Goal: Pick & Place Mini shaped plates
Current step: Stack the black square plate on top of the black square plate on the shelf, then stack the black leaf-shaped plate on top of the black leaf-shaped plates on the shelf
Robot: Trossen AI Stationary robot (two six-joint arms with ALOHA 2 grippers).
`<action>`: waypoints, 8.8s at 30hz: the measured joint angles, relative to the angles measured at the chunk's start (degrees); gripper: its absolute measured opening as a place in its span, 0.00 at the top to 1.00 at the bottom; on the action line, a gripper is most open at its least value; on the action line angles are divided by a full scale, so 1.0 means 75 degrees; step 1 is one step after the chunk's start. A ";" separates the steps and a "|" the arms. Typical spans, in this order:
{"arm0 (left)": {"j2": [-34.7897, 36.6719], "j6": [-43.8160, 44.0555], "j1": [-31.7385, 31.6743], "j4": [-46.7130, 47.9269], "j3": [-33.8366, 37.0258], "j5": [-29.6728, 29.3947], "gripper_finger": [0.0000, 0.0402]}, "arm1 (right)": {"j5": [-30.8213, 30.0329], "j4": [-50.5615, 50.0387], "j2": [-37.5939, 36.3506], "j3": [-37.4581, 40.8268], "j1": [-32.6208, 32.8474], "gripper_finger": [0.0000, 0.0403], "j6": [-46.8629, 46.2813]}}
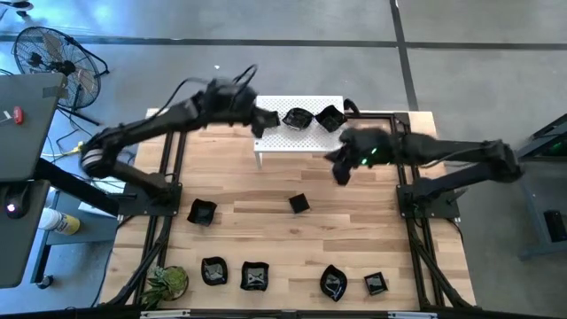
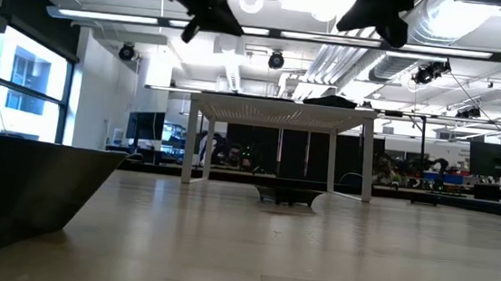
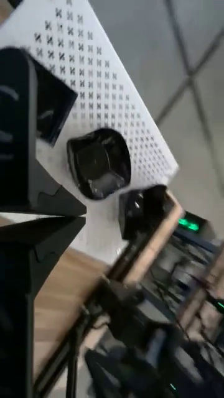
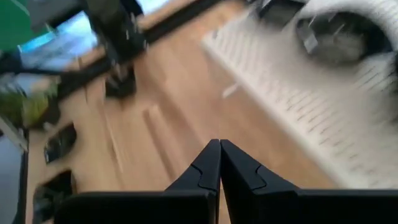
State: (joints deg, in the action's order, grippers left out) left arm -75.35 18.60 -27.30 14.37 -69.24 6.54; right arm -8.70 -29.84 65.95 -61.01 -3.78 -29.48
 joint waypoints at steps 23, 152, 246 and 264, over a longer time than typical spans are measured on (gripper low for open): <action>0.4637 0.0197 0.0642 -0.1312 0.4554 -0.0448 1.00 | 0.1415 0.1885 0.3754 0.0000 0.1111 1.00 -0.2238; 0.4615 0.0363 0.0642 -0.0647 0.4542 -0.1011 1.00 | 0.0471 0.1630 0.5470 -0.3940 -0.2707 0.99 -0.3402; -0.1548 0.1490 0.7914 0.1588 0.3164 0.1361 0.74 | 0.1841 0.1377 -0.3608 0.3745 0.0893 0.99 0.0598; -0.1769 0.1582 0.7876 0.1302 0.3166 0.1463 0.98 | 0.1841 0.1377 -0.3608 0.3745 0.0893 0.99 0.0735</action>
State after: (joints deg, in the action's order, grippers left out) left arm -88.63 30.47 31.77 24.13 -45.50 17.51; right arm 5.10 -19.51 38.89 -32.93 2.92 -23.97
